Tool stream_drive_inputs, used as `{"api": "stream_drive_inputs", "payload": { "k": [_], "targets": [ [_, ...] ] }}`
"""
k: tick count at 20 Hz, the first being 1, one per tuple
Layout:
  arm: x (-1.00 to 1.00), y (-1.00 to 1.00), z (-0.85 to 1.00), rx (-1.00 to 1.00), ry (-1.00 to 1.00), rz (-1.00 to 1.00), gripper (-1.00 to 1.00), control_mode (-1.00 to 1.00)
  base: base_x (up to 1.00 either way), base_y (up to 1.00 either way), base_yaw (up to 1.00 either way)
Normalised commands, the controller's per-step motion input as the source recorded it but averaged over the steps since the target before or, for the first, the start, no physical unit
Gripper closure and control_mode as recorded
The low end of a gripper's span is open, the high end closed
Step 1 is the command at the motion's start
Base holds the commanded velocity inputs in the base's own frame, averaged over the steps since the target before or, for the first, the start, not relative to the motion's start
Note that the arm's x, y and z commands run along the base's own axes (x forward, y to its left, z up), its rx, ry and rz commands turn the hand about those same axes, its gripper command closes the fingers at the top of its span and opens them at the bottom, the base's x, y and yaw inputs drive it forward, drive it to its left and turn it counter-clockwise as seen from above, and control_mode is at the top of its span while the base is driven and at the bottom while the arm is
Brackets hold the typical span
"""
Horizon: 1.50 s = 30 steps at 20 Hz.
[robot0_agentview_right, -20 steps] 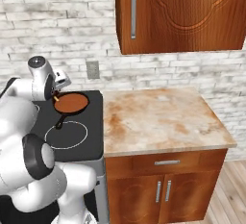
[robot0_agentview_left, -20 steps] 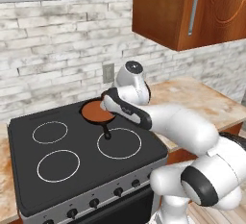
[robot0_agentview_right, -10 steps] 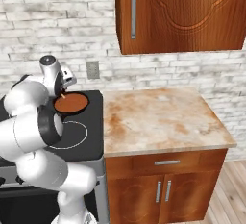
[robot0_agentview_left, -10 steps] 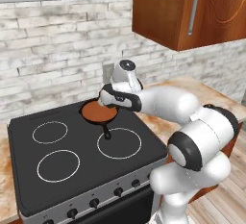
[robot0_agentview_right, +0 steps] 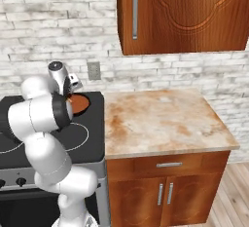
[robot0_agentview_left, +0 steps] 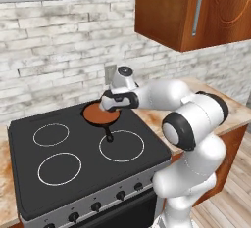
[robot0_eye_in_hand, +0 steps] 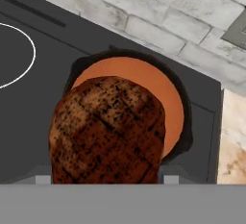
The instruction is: Retrieve the steak from the fridge and place it on the saucepan with marinade on the stove.
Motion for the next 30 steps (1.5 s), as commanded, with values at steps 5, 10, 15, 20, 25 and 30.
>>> {"api": "stream_drive_inputs", "payload": {
  "k": [5,10,15,20,25,30],
  "targets": [
    [0.30,0.16,-0.39,-0.05,0.00,0.00,1.00,-1.00,0.00,0.00,0.00],
    [0.27,0.28,-0.20,-0.01,0.00,0.00,1.00,-1.00,0.00,0.00,0.00],
    [0.24,0.18,-0.24,-0.04,0.03,0.00,1.00,-1.00,0.00,0.00,0.00],
    [0.30,0.00,-0.17,-0.02,0.09,0.00,1.00,-1.00,0.00,0.00,0.00],
    [0.30,0.00,-0.16,-0.01,0.10,0.00,1.00,-1.00,0.00,0.00,0.00],
    [0.28,0.00,-0.19,0.00,0.09,0.00,1.00,-1.00,0.00,0.00,0.00]
  ]
}}
